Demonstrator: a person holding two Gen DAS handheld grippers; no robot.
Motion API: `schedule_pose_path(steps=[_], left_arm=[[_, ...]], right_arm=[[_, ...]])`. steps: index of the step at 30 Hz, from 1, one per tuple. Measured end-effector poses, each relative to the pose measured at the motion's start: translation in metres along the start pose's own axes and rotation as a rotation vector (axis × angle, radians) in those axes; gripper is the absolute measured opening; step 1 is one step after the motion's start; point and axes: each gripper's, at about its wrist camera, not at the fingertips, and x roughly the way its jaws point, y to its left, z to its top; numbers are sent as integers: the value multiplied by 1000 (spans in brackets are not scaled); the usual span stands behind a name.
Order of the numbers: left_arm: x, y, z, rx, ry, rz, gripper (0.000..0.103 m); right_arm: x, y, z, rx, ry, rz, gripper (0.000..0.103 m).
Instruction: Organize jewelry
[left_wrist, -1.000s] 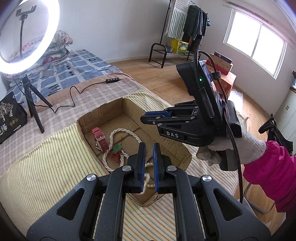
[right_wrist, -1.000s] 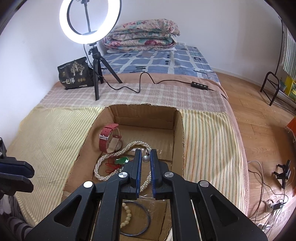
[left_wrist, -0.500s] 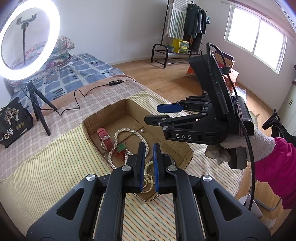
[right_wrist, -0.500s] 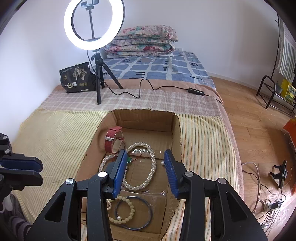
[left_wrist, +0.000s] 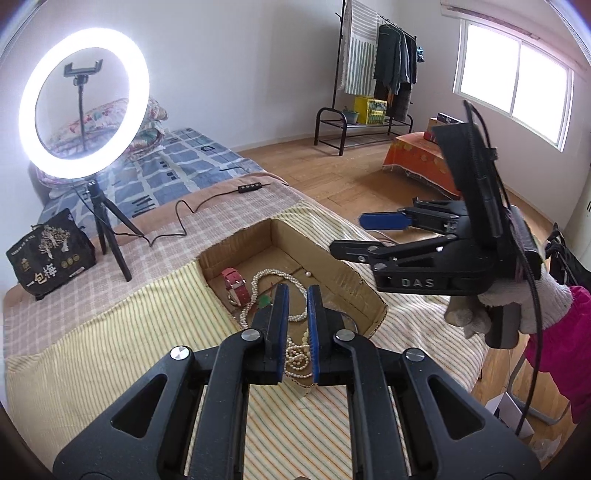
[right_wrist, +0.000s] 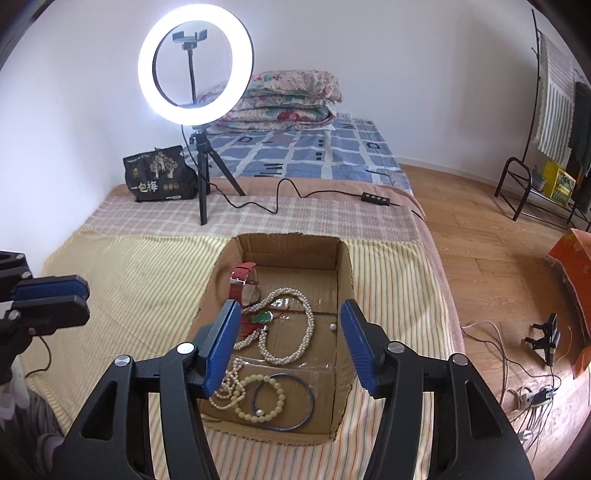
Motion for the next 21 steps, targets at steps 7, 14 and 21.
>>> schedule_pose_path(steps=[7,14,21], left_arm=[[-35,2,-6,-20,-66,56,37],[-58,-1,-18,-17,-81,126,65],[-78,-5,-29,-36,-106,171,81]], right_arm=[[-36,21,-9,3,-47,-69,68],[-65,36,-24,46,-100,-127,77],[-87,48,-35,61,-133,-175,80]])
